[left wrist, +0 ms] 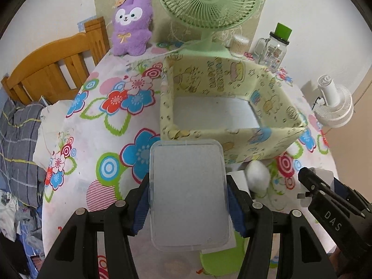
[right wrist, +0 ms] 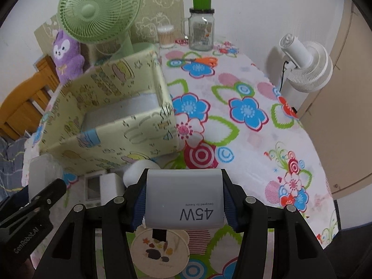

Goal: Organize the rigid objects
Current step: 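Lift the white case with the left tool while the right tool lifts the charger toward the fabric box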

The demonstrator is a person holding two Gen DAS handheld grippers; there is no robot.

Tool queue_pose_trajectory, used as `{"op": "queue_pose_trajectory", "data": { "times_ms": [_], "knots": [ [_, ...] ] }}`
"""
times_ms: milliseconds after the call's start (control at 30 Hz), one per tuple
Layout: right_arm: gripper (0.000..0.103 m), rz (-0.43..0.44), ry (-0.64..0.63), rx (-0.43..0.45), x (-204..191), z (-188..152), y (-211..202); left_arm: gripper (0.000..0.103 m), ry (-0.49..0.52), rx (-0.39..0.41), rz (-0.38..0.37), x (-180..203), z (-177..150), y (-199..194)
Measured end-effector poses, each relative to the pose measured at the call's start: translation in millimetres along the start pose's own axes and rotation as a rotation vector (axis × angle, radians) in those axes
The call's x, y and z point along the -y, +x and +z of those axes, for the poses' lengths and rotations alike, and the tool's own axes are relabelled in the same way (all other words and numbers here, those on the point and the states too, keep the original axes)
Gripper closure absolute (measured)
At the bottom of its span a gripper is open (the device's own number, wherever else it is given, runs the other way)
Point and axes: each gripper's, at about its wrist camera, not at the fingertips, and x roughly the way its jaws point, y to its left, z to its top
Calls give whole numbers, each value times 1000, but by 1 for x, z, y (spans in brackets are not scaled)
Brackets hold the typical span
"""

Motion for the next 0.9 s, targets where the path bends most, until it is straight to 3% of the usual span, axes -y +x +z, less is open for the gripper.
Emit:
{"op": "queue_pose_trajectory", "data": {
  "times_ms": [900],
  "knots": [
    [45, 65, -46, 95, -19, 34, -84, 42, 8, 81, -27, 9, 26, -74]
  ]
}}
